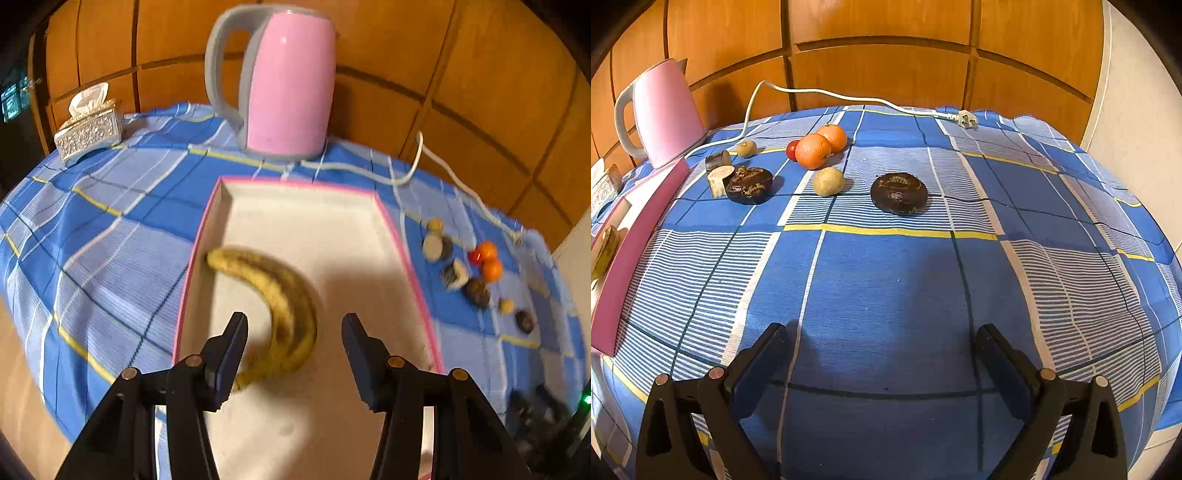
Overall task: Organize fruits
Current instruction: 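Withdraw the open left gripper from the banana in the tray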
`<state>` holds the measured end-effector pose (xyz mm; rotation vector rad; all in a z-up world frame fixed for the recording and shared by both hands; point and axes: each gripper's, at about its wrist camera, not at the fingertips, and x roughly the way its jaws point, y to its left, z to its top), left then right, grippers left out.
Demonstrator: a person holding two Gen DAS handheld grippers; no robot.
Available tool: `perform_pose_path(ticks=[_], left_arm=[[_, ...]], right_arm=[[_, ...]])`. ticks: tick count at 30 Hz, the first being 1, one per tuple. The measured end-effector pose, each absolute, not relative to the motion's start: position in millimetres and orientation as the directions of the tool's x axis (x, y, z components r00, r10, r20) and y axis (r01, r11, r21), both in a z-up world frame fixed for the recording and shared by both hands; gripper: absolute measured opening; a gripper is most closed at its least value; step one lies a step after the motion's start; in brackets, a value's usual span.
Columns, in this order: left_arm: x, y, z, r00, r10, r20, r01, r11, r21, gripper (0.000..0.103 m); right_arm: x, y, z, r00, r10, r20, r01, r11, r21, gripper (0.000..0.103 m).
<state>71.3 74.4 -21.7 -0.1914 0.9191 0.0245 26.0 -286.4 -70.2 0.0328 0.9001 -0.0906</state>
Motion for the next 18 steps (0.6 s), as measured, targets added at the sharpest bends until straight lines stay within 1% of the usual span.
perform_pose_path(ticks=[6,7,8,9,11,16,18], left_arm=[[85,68,-46,0.557,-0.031,-0.83,-0.084,0.992,-0.093,0.052],[90,67,-50,0.549,-0.027,-0.835,-0.073,0.994,-0.081,0.049],[94,67,-54,0.537,-0.034,-0.843,-0.065,0.995,-0.082,0.034],[97,66,-57,0.523,-0.052,-0.851,-0.048,0.995,-0.09,0.033],[102,63,-56,0.532,-0.042,-0.846,-0.026,0.998,-0.065,0.033],[121,68,-48,0.55,-0.061,-0.833,-0.035,0.995,-0.096,0.033],[131,72,-44,0.568,-0.043,-0.822,-0.056,0.994,-0.091,0.033]], right_arm=[[27,-286,-70,0.616,-0.066,-0.785,0.093,0.996,-0.011,0.103],[27,-286,-70,0.615,-0.066,-0.786,0.093,0.996,-0.011,0.103],[27,-286,-70,0.615,-0.066,-0.786,0.093,0.996,-0.011,0.103],[27,-286,-70,0.616,-0.066,-0.785,0.093,0.996,-0.011,0.103],[27,-286,-70,0.615,-0.067,-0.786,0.093,0.996,-0.012,0.103],[27,-287,-69,0.613,-0.068,-0.787,0.093,0.996,-0.014,0.103],[27,-286,-70,0.612,-0.068,-0.788,0.093,0.996,-0.014,0.103]])
